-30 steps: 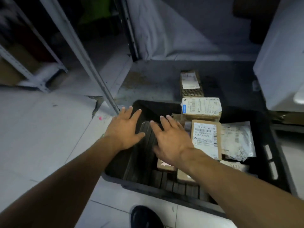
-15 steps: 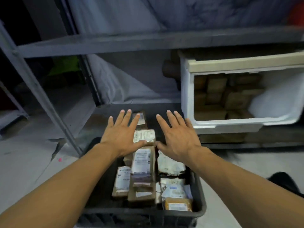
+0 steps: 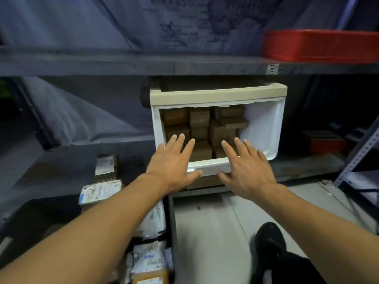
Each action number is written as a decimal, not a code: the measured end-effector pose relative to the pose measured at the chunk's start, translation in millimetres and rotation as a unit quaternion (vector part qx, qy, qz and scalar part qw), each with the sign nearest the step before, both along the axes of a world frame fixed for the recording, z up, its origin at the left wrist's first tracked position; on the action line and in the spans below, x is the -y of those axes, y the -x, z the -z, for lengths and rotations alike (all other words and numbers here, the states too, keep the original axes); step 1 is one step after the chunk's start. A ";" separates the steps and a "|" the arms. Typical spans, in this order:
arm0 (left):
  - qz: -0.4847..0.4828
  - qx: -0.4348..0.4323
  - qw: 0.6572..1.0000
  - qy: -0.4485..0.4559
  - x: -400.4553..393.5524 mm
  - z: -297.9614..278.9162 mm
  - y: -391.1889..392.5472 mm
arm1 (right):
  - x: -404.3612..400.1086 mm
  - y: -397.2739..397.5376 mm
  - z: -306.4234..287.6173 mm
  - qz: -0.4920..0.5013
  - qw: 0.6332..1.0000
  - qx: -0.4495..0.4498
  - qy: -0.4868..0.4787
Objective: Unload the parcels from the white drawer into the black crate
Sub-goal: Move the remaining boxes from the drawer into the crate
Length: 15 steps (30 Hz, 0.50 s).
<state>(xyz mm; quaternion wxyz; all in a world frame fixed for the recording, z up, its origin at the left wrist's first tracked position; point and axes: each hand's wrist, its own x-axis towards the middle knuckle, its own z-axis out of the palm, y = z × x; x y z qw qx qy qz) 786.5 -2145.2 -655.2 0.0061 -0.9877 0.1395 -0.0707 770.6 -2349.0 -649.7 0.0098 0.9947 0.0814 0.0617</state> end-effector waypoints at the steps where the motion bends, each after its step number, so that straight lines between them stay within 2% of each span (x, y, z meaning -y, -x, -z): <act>1: -0.005 -0.003 1.000 0.010 7.8 2.4 -8.6 | 5.6 -8.8 2.6 0.000 1.000 -0.004 -0.002; 6: -0.043 -0.012 0.995 0.087 36.3 20.0 -63.7 | 18.0 -67.2 20.7 -0.010 0.998 -0.011 -0.059; 11: -0.081 0.021 0.980 0.180 51.1 43.6 -137.0 | 12.1 -136.3 45.7 -0.033 0.974 0.009 -0.223; 15: -0.104 0.019 0.949 0.296 57.0 59.3 -191.7 | 5.6 -190.6 61.7 -0.051 0.946 0.011 -0.321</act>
